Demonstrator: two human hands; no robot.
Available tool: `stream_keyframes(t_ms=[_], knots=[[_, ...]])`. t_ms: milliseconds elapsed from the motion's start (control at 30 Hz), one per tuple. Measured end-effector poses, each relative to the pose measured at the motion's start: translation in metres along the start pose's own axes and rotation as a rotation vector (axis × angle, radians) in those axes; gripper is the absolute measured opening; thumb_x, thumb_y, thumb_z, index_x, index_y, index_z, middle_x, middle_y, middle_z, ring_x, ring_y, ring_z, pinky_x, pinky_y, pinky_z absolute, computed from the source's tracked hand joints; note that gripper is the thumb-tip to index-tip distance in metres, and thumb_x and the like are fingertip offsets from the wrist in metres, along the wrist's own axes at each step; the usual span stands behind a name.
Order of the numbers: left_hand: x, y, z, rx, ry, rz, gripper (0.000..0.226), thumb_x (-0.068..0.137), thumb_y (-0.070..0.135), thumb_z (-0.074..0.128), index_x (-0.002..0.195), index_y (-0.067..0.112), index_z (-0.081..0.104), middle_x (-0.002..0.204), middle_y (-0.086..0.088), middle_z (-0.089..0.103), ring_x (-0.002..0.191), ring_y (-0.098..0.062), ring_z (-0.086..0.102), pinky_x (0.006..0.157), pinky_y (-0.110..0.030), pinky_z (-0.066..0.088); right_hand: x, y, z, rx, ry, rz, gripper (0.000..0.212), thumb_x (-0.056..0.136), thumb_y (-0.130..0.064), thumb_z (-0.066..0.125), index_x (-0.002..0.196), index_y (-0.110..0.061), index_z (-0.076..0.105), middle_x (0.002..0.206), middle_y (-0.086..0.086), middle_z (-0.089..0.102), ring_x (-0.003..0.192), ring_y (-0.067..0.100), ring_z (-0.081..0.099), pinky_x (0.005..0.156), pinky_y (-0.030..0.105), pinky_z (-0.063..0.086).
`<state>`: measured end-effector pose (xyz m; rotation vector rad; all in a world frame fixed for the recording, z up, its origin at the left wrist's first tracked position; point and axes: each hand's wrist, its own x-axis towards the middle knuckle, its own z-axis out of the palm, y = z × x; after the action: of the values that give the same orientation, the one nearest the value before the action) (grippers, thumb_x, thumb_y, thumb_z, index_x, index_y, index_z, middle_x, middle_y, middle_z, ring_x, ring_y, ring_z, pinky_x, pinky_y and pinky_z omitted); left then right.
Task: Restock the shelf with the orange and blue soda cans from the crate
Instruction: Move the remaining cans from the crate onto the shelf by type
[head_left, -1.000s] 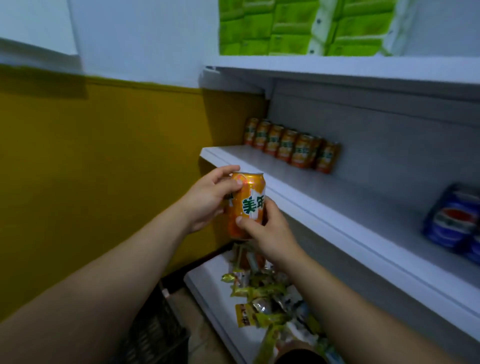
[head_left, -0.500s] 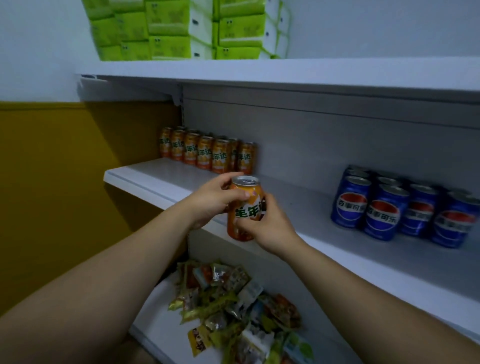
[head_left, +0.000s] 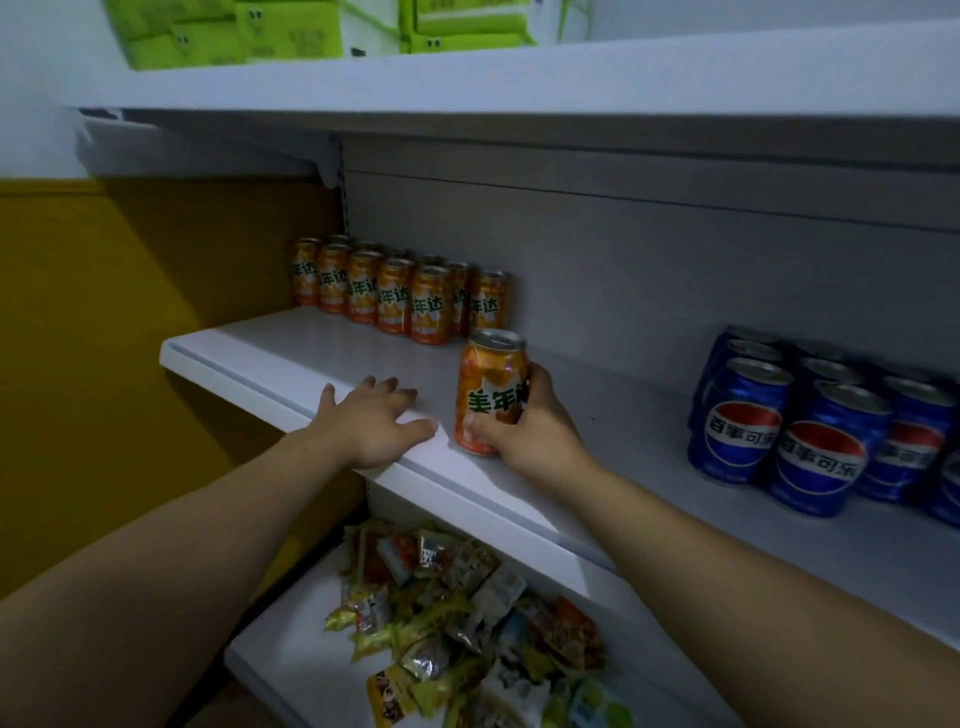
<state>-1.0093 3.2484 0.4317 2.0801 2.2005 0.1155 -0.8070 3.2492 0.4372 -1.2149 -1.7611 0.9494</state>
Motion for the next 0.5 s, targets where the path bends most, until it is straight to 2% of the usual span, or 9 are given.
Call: stream_keyframes(t_ms=[133,267,400,500], knots=[[0.004,-0.002,0.01,0.009,0.007,0.008,0.066,0.09,0.068,0.024,0.148,0.038,0.019,0.16,0.007,0.008,0.147,-0.018,0.003,0.114,-0.059,-0.001,0.027,0.002,0.01,-0.006,0.018,0.016,0.083,0.081,-0.031,0.074,0.146,-0.029,0.022,0.139,-0.006,0.049,0.126,0.018,0.049,0.095,0.027,0.037],[0.005,-0.005,0.015,0.022,0.058,0.016,0.065,0.09,0.068,0.022,0.148,0.04,0.02,0.16,0.009,0.01,0.147,-0.016,0.004,0.115,-0.057,0.0,0.049,0.011,0.015,0.009,-0.031,-0.003,0.098,0.077,-0.023,0.078,0.149,-0.029,0.011,0.131,-0.007,0.049,0.121,0.014,0.05,0.093,0.025,0.039],[0.006,-0.006,0.018,0.001,0.083,0.013,0.064,0.089,0.068,0.024,0.147,0.041,0.021,0.159,0.011,0.011,0.147,-0.014,0.005,0.116,-0.055,0.0,0.07,0.017,0.019,-0.063,-0.007,-0.049,0.099,0.074,-0.023,0.081,0.148,-0.022,0.015,0.127,-0.006,0.051,0.119,0.015,0.052,0.092,0.025,0.04],[0.008,-0.008,0.02,0.002,0.095,0.018,0.067,0.087,0.071,0.022,0.147,0.042,0.021,0.159,0.012,0.012,0.147,-0.013,0.005,0.116,-0.054,0.0,0.094,0.017,0.027,-0.138,0.037,-0.079,0.099,0.076,-0.029,0.08,0.149,-0.02,0.014,0.138,0.0,0.05,0.123,0.02,0.052,0.092,0.025,0.04]])
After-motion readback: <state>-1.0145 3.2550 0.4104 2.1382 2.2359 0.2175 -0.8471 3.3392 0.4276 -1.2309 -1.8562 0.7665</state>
